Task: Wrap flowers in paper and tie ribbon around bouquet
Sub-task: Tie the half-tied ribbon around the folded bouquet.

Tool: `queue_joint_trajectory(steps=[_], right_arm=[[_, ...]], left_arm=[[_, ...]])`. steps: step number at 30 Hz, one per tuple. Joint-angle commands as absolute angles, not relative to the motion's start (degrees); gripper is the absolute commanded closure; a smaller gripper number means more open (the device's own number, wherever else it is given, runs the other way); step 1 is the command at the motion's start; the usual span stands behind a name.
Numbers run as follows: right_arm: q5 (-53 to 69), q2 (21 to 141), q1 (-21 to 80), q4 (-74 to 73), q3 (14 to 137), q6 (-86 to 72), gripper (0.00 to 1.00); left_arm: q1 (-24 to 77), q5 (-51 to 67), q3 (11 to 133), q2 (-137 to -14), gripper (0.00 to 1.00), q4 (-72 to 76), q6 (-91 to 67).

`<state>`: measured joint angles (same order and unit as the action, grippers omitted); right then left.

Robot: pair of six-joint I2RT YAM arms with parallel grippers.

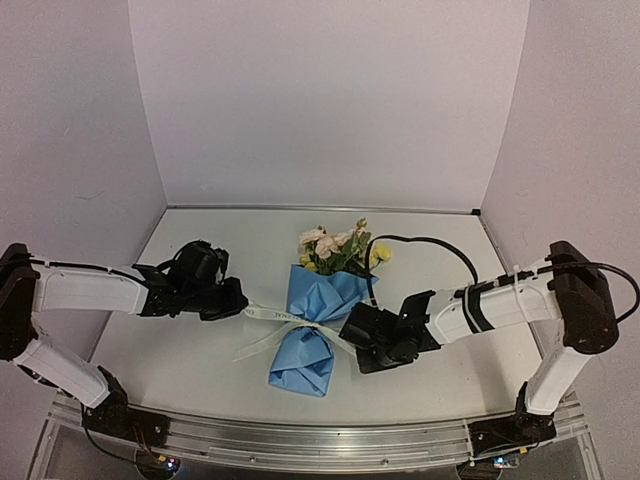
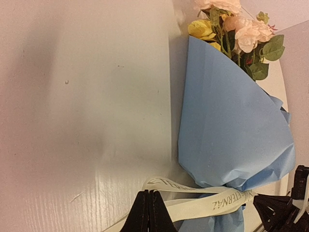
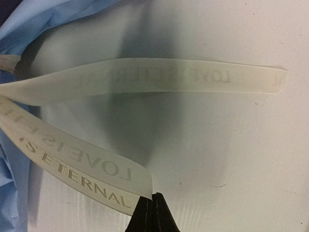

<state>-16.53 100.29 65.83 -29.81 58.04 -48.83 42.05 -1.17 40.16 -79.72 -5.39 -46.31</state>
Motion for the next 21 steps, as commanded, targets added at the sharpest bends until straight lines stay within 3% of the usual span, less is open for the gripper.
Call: queue_joint_trajectory(steps=[1, 21], right_arm=[[-20.1, 99.4, 63.8, -35.5, 59.2, -46.7, 1.00], [-24.2, 92.6, 53.9, -40.9, 49.7, -48.3, 1.00]], left_arm=[[40.5, -0.5, 42.4, -80.0, 1.00, -6.8, -42.7], [25.9, 8.4, 34.4, -80.2, 1.00, -6.0, -48.3]])
